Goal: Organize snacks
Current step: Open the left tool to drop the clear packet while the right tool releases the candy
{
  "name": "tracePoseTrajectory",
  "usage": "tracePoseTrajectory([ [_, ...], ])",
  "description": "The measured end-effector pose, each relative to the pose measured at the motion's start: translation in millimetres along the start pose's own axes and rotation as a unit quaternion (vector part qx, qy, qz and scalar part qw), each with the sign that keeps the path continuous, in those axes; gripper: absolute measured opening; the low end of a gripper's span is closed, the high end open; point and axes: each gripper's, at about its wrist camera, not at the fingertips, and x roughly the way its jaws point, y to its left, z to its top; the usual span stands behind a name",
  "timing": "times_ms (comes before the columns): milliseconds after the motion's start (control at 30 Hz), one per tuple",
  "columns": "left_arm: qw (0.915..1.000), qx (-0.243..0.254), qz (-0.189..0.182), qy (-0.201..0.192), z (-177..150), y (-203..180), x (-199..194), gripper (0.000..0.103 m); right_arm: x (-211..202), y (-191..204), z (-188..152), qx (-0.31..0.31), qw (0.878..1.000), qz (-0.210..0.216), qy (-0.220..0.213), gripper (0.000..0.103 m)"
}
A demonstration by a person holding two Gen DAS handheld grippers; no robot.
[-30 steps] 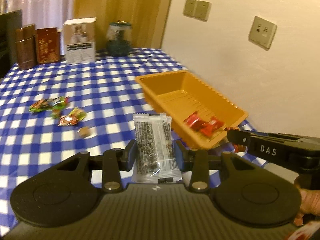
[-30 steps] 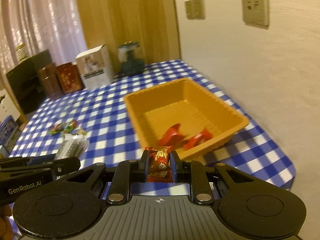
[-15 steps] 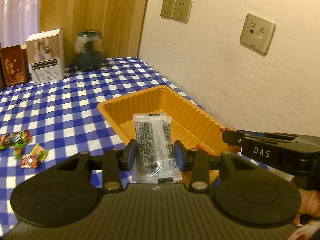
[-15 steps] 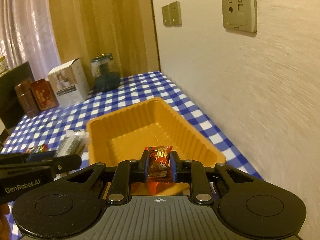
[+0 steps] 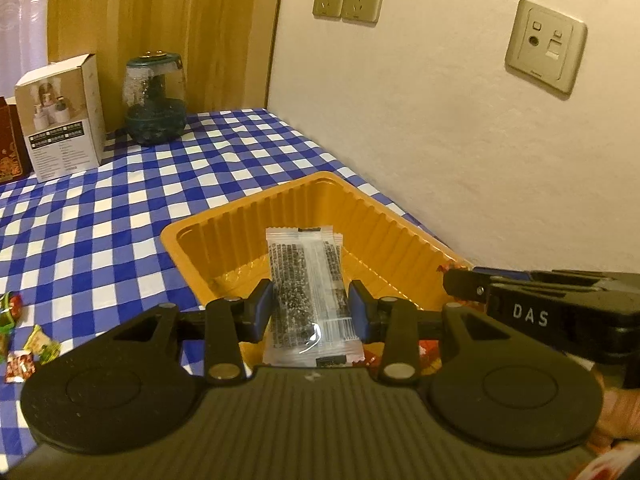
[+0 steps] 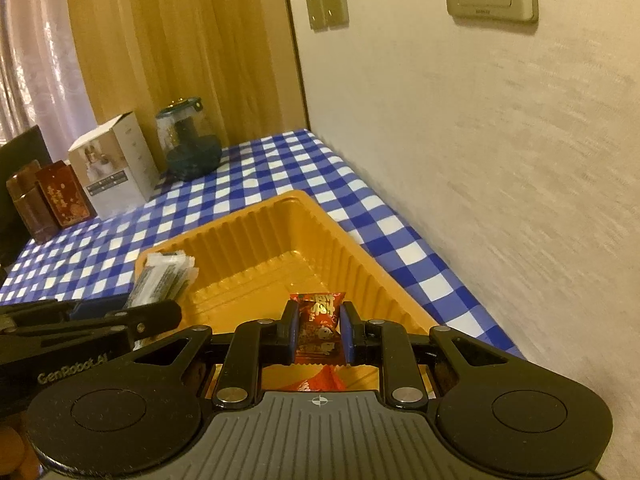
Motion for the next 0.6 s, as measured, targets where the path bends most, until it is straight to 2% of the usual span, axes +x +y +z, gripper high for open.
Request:
tracePoseTrajectory([
  [67, 1.0000, -0.001, 0.001, -0.002, 0, 2, 3, 0.047, 3, -1, 0, 0.003, 1.000, 0.001, 0.003, 0.022],
  [433, 0.9989, -0.039, 0.021, -0.014, -12, 30, -25, 0.047, 6, 7, -3, 0.013, 1.000, 0.014, 0.012, 0.022],
  [600, 0.9985, -0.046, 0.022, -0.018, -16, 36, -36, 0.047, 6, 13, 2, 0.024, 0.999, 0.030, -0.002, 0.022],
])
